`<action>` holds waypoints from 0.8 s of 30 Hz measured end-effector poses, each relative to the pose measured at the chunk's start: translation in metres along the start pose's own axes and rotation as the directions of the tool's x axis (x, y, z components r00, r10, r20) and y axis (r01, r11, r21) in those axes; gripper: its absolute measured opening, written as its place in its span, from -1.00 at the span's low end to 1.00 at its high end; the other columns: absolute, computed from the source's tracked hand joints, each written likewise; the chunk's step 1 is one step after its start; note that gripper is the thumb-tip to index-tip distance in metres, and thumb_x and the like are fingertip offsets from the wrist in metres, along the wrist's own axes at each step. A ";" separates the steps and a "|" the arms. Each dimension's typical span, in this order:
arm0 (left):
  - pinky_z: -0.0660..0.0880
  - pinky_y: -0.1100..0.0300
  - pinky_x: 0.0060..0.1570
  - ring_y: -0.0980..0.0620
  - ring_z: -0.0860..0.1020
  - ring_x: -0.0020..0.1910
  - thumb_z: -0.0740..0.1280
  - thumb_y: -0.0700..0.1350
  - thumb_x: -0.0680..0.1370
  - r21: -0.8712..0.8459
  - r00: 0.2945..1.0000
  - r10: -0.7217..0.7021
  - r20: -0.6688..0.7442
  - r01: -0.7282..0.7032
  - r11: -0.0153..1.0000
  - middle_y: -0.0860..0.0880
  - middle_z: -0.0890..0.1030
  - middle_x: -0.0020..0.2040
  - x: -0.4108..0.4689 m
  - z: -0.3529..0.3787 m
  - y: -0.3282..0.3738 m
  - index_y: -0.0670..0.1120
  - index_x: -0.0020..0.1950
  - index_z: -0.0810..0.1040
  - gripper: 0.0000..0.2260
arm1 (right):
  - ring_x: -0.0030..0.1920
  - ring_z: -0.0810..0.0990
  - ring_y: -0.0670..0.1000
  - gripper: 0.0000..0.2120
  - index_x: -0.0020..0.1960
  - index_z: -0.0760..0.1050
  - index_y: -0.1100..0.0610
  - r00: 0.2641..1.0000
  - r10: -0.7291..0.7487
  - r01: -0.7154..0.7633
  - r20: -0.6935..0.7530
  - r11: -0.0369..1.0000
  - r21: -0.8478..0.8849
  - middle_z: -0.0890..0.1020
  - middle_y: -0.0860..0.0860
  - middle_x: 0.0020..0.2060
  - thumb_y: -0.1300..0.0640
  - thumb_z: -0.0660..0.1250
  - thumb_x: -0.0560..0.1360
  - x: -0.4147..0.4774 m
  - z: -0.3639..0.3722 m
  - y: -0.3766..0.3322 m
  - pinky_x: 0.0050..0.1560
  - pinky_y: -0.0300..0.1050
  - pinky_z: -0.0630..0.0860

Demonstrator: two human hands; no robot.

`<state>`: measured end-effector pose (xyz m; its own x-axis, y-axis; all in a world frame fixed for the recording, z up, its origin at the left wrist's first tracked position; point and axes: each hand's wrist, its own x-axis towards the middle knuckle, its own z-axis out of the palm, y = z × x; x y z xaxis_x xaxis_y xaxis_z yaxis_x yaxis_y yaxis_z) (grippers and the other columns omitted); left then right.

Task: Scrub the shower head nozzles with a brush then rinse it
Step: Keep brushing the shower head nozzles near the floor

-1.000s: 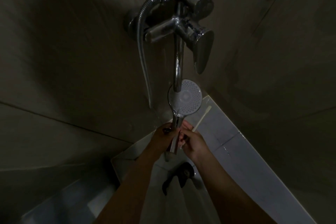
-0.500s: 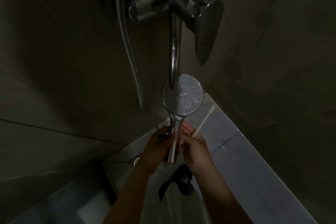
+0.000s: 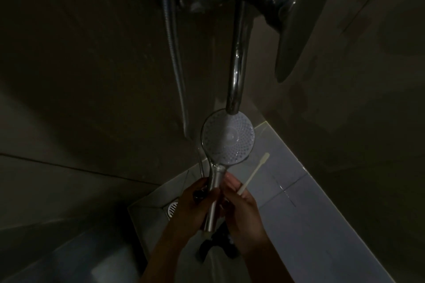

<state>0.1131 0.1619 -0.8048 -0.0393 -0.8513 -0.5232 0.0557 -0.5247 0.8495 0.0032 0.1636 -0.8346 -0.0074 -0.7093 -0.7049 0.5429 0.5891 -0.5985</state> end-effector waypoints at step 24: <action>0.52 0.27 -0.41 0.08 0.59 -0.44 0.29 -0.26 0.54 -0.115 0.995 0.084 0.055 -0.077 0.990 -0.01 0.63 -0.38 0.044 0.019 0.006 -0.12 -0.03 0.55 -0.92 | -0.47 0.52 -0.09 -0.74 0.13 0.55 0.18 0.990 -0.135 0.135 0.031 0.991 0.010 0.68 0.05 -0.26 0.37 0.22 0.51 0.023 0.006 -0.041 -0.49 -0.27 0.39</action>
<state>0.0928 0.1211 -0.8212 -0.0894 -0.8909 -0.4453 0.1731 -0.4542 0.8739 -0.0141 0.1206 -0.8243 -0.0546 -0.7939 -0.6056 0.5450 0.4845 -0.6843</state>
